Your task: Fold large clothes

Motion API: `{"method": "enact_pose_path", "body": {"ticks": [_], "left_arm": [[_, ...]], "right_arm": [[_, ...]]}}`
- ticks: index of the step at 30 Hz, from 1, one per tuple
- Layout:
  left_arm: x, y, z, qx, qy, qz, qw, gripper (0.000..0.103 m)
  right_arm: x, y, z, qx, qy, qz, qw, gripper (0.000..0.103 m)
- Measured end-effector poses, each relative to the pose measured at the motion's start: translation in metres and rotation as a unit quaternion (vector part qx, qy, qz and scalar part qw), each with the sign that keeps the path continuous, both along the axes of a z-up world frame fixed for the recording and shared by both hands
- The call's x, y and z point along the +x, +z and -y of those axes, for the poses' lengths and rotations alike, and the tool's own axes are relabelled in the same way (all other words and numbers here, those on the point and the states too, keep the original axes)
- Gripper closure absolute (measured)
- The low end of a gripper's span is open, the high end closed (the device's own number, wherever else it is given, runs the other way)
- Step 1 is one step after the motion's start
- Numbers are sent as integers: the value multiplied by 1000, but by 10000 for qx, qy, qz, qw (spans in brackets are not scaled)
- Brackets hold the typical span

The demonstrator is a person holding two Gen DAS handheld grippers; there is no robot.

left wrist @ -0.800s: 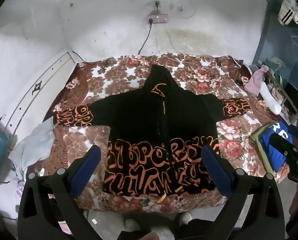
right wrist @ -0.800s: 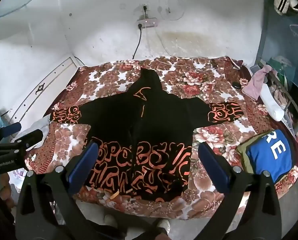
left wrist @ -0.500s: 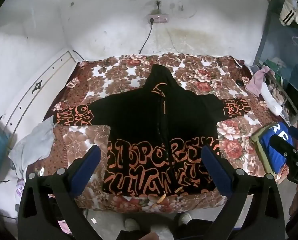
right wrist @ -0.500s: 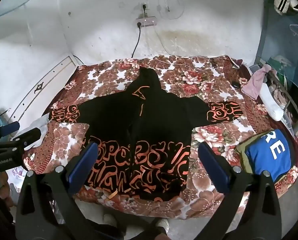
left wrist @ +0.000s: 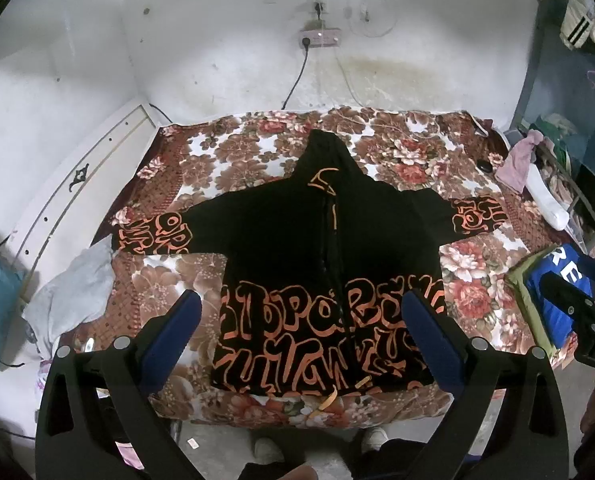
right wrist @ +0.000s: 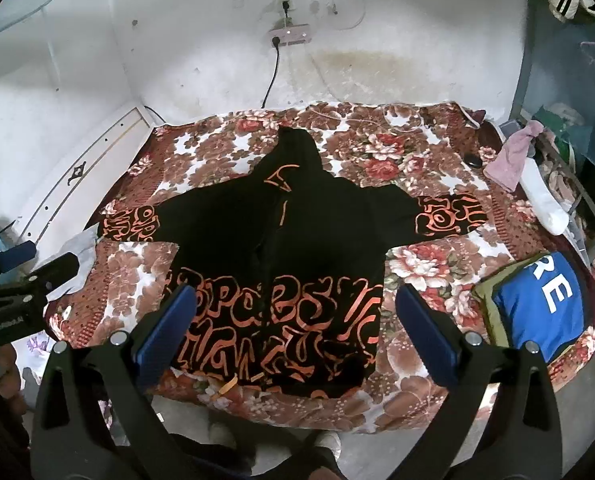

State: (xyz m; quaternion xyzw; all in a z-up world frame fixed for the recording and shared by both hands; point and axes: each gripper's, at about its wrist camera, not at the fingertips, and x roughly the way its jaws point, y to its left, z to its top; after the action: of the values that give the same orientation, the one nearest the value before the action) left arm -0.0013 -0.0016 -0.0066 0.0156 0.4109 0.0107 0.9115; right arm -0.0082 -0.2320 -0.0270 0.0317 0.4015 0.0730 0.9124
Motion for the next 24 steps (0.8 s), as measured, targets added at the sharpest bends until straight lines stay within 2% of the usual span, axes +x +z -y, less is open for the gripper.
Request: {"method": "enact_pose_path", "body": {"ticks": [24], "left_arm": [[4,-4,0,-43,-26,-95,9999,5]], "right_arm": [[6,-2,-8,93,68,-106,9999,5]]}}
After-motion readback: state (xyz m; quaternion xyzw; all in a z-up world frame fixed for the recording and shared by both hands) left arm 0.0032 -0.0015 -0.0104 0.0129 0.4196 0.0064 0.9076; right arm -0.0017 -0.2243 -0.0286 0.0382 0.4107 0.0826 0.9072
